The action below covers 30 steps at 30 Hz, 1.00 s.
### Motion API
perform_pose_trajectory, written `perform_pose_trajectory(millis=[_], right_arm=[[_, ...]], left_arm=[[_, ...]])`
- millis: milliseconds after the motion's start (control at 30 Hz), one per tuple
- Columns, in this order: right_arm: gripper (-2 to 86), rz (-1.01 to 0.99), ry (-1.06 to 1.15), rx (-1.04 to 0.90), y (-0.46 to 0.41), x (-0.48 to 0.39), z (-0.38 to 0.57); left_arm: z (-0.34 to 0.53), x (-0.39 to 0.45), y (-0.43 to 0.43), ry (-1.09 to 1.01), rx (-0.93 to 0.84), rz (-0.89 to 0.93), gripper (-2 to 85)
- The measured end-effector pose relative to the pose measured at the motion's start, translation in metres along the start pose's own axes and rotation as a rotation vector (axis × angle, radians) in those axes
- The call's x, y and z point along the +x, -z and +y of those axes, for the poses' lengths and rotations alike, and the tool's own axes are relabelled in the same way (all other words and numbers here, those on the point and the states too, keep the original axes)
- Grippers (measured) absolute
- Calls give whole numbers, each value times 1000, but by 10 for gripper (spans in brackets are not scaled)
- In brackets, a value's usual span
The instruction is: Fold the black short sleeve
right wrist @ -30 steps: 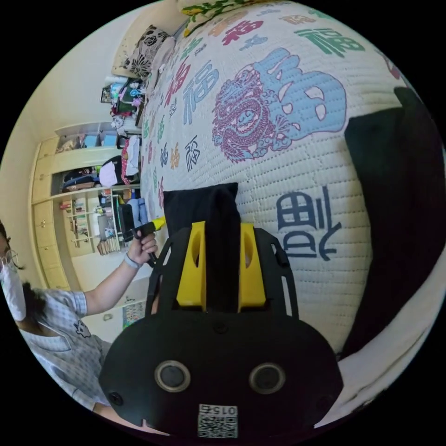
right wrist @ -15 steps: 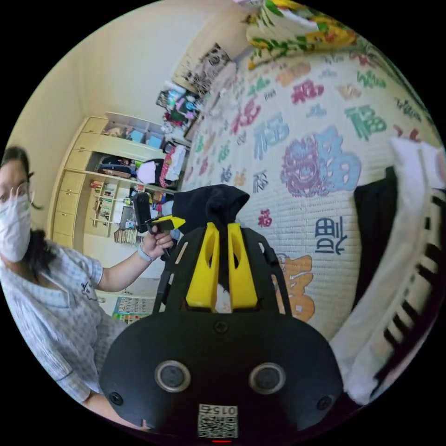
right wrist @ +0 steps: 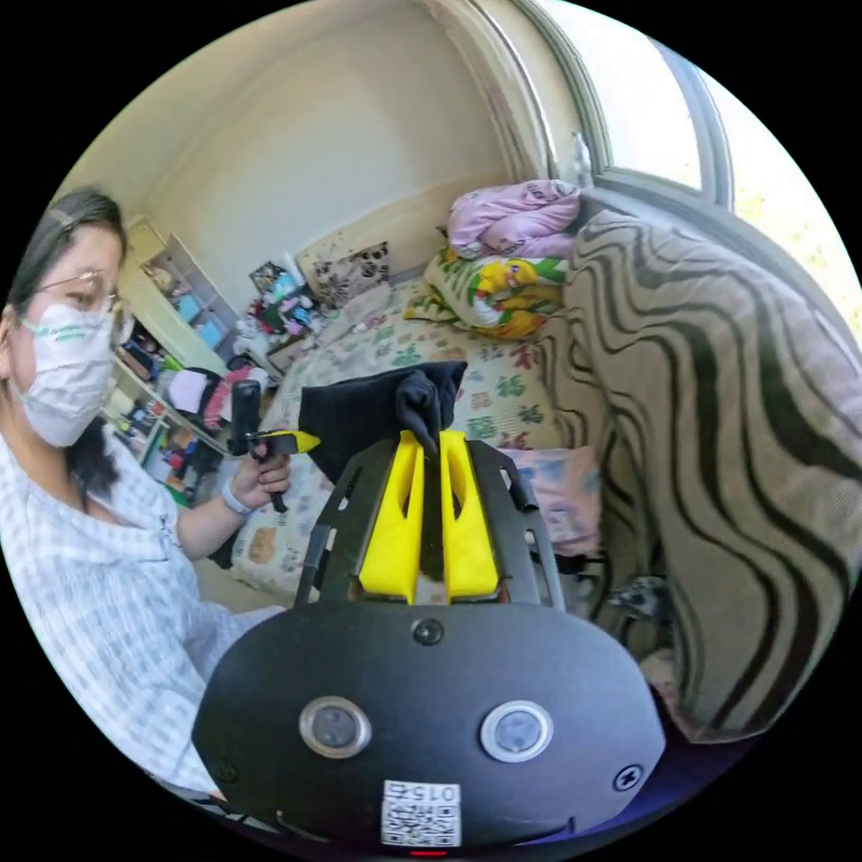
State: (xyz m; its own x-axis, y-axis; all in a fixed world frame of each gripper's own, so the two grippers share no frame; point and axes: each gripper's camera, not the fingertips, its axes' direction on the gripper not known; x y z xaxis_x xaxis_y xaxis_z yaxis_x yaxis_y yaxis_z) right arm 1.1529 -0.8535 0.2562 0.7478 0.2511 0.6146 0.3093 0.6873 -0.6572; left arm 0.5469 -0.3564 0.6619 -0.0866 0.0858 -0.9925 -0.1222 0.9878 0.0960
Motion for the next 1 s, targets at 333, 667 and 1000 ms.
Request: perform_pose_trajectory(millis=[333, 667, 1000], right_arm=[[48, 513, -39, -681, -248, 104, -12], [43, 808, 28, -443, -265, 31, 56], [-8, 591, 370, 171, -306, -165, 138]], left_arm=[[3, -115, -151, 425, -189, -318, 61], [69, -38, -86, 451, 1, -309, 68], [221, 121, 76, 534, 136, -871, 31]])
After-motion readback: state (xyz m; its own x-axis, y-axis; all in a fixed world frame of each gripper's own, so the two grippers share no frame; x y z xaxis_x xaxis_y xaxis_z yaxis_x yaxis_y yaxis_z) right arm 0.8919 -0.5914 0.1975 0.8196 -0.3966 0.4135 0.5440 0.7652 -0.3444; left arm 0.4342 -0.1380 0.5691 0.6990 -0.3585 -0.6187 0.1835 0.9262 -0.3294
